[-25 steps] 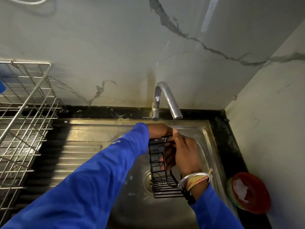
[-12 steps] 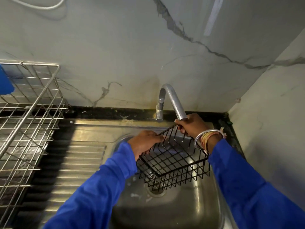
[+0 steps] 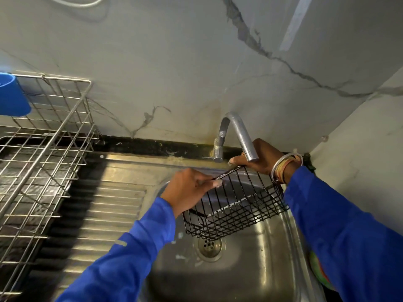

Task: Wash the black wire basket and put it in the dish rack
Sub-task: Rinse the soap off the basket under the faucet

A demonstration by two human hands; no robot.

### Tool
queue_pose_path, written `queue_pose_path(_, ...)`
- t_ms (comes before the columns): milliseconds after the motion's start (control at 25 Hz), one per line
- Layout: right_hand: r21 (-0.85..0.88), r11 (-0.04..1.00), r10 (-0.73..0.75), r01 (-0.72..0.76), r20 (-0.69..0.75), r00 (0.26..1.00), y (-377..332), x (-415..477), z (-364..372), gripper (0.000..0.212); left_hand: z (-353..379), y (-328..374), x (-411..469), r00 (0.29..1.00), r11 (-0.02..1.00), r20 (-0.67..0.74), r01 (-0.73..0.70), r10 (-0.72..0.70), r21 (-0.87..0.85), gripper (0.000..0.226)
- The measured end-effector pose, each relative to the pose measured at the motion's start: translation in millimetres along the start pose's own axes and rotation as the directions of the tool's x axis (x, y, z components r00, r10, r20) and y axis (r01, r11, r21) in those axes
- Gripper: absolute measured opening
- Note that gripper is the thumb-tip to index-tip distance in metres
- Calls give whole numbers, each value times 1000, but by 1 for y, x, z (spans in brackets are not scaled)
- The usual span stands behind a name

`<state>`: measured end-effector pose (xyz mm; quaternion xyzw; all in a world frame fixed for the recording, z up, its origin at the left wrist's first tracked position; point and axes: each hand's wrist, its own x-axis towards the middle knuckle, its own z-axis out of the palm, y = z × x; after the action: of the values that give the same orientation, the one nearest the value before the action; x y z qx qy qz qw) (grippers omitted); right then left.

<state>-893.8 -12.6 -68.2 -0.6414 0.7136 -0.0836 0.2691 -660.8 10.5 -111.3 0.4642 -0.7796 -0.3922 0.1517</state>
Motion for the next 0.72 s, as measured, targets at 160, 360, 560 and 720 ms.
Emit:
queue_pose_path(160,126,990,-51,55,-35,998,8,-1,9,42,-1,-10,13,993,998,121,10,-4,-57,32)
queue_pose_path(360,311,949,-35,58,-79,996,0,-8,23,32,1,-2,2,937,857,323,273,-134,-438,42)
queue_pose_path(560,-122,959,200,-257,-355,913,-24,-33,75,49,31,16,-12,940,711,167,334,-296,-619,36)
queue_pose_path(720,-373,917,-25,-145,-415,910,-35,-61,120,69,52,17,-24,922,657,59,317,-383,-684,43)
